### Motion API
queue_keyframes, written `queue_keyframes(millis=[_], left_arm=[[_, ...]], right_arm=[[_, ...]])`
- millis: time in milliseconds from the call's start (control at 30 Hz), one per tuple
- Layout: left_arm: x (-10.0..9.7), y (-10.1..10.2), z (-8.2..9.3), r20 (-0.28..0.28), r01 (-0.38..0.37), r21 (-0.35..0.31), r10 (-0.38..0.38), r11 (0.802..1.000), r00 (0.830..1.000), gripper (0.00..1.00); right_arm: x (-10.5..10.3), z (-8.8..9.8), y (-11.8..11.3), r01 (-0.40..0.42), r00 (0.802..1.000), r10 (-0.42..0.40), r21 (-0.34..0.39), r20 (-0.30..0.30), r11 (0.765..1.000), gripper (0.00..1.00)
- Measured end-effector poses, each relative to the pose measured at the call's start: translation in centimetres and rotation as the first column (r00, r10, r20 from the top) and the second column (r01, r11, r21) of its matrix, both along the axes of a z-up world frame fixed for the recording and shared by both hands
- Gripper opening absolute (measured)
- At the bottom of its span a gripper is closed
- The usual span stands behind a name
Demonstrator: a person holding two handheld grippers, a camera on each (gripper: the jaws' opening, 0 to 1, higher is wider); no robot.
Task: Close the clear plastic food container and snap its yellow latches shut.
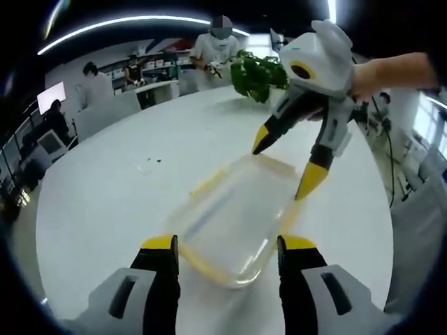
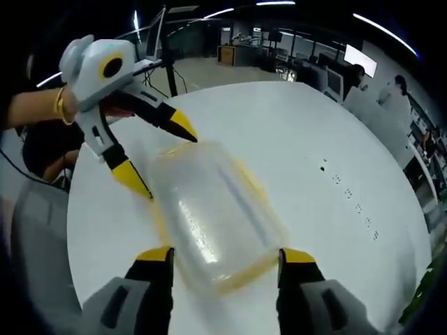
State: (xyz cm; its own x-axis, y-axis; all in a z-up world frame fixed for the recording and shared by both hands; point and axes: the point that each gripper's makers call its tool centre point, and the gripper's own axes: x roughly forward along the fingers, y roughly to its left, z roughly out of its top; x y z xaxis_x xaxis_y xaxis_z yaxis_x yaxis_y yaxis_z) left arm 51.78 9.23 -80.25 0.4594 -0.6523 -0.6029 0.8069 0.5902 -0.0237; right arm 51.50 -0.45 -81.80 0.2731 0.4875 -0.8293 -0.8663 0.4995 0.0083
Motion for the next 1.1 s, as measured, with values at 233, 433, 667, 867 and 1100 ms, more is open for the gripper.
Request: queue_keyframes(millis=[233, 433, 667, 867, 1100], left_arm=[[-1.5, 1.6, 1.3, 0.015, -0.079, -0.056, 0.080, 0.995, 0.997, 0.62], [-4.6, 3.1, 1.3, 0.010, -0.108, -0.059, 0.108, 0.992, 0.994, 0.63], [-7.8, 4.6, 2.9, 0.034, -0.162, -0.113, 0.167, 0.980, 0.985, 0.65], [-10.9, 5.0, 3.8, 0.048, -0.179, -0.149, 0.188, 0.972, 0.981, 0.71], [-14.3, 4.3, 3.6, 0.040, -0.191, -0.185, 0.201, 0.964, 0.979, 0.84]], right_arm=[[-0.5, 1.6, -0.3, 0.119, 0.993, -0.118, 0.121, -0.015, 0.985, 0.78], [-2.4, 2.2, -1.7, 0.129, 0.991, -0.133, 0.108, 0.029, 0.986, 0.77], [-5.7, 2.4, -2.2, 0.180, 0.982, -0.185, 0.147, 0.026, 0.973, 0.78], [-8.8, 2.8, -1.8, 0.283, 0.955, -0.295, 0.259, 0.008, 0.923, 0.78], [-13.6, 1.7, -2.5, 0.324, 0.942, -0.336, 0.285, -0.005, 0.902, 0.79]])
